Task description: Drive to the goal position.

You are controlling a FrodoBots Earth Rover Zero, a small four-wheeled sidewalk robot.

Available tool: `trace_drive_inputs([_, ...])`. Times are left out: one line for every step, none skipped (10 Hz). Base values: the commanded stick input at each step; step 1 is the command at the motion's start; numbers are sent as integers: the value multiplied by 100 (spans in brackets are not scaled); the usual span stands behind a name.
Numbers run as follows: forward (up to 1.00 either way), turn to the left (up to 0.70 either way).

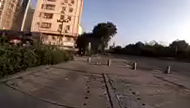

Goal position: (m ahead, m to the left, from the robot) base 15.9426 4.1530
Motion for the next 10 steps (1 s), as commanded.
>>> trace_drive_inputs([45,0])
trace_drive_inputs([45,0])
trace_drive_inputs([45,1])
trace_drive_inputs([45,0])
trace_drive_inputs([45,0])
trace_drive_inputs([45,2])
trace_drive_inputs([45,1])
trace_drive_inputs([45,1])
trace_drive_inputs([45,1])
trace_drive_inputs([45,2])
